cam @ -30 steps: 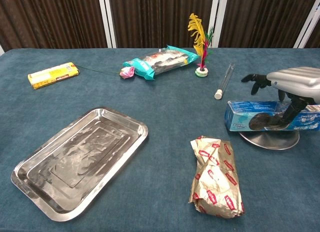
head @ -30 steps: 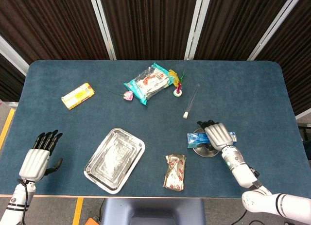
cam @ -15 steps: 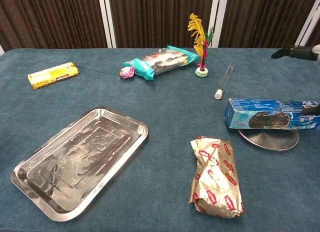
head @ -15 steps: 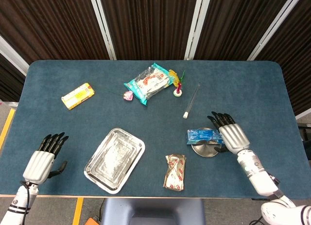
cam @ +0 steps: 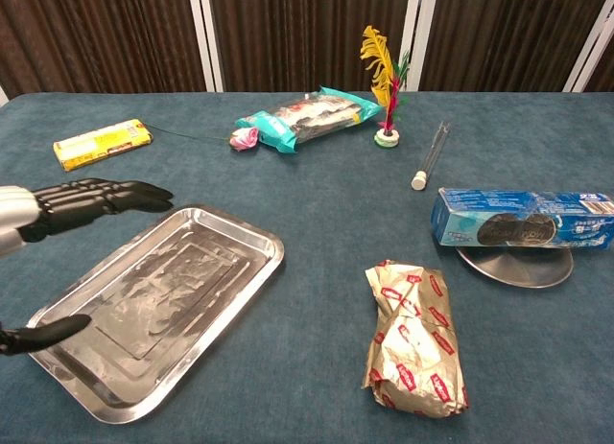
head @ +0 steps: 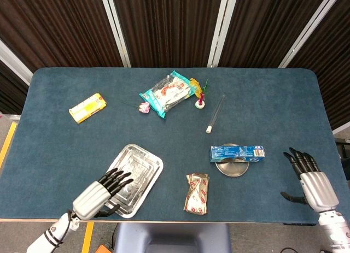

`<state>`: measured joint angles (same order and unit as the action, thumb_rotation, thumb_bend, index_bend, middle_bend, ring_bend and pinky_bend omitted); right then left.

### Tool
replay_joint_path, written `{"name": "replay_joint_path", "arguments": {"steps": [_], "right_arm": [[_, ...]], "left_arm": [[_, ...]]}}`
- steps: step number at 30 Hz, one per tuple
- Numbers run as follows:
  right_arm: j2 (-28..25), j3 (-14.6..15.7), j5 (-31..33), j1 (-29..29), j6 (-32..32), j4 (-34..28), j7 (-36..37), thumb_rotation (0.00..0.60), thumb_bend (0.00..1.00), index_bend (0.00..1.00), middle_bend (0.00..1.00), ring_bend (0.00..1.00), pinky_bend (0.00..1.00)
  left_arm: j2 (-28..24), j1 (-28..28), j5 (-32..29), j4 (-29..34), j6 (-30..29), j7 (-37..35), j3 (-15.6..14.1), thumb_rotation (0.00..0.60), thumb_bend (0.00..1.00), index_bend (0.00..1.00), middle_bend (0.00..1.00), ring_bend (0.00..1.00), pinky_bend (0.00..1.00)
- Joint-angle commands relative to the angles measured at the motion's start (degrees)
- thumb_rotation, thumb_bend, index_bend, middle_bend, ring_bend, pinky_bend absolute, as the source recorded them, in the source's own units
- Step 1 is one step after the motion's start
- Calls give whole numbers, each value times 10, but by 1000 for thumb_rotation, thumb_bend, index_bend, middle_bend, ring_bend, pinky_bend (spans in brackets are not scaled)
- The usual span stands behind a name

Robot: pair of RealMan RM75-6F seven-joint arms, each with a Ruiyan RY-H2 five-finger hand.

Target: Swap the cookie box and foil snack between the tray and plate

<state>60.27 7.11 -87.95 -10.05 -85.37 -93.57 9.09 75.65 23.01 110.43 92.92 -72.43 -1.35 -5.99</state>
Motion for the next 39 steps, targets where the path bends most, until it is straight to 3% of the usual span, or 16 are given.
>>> {"name": "replay_joint_path", "arguments": {"steps": [1, 7, 17, 28, 39], "right_arm": [[-34, 0, -6, 0, 18, 8, 60, 600, 184, 0, 0, 0, 0], [-62, -13, 3, 7, 21, 11, 121, 600, 184, 0, 0, 0, 0], [-95, -12, -37, 17, 15, 29, 224, 600, 184, 0, 0, 0, 0], [-102, -10, -54, 11, 48, 26, 239, 600, 184, 0, 0, 0, 0], [-95, -17, -43, -1, 91, 17, 213, 600, 182, 0, 0, 0, 0]], "left_arm": [[33, 42, 16, 27, 52, 45, 11, 600, 384, 0, 0, 0, 45], [80, 91, 0, 60, 116, 58, 34, 600, 384, 0, 0, 0, 30], [125, 167, -55, 70, 250, 153, 72, 600, 407, 0, 0, 0, 24], [181, 222, -122, 21, 309, 197, 105, 600, 405, 0, 0, 0, 21], [221, 257, -171, -12, 324, 274, 127, 600, 406, 0, 0, 0, 17]]}}
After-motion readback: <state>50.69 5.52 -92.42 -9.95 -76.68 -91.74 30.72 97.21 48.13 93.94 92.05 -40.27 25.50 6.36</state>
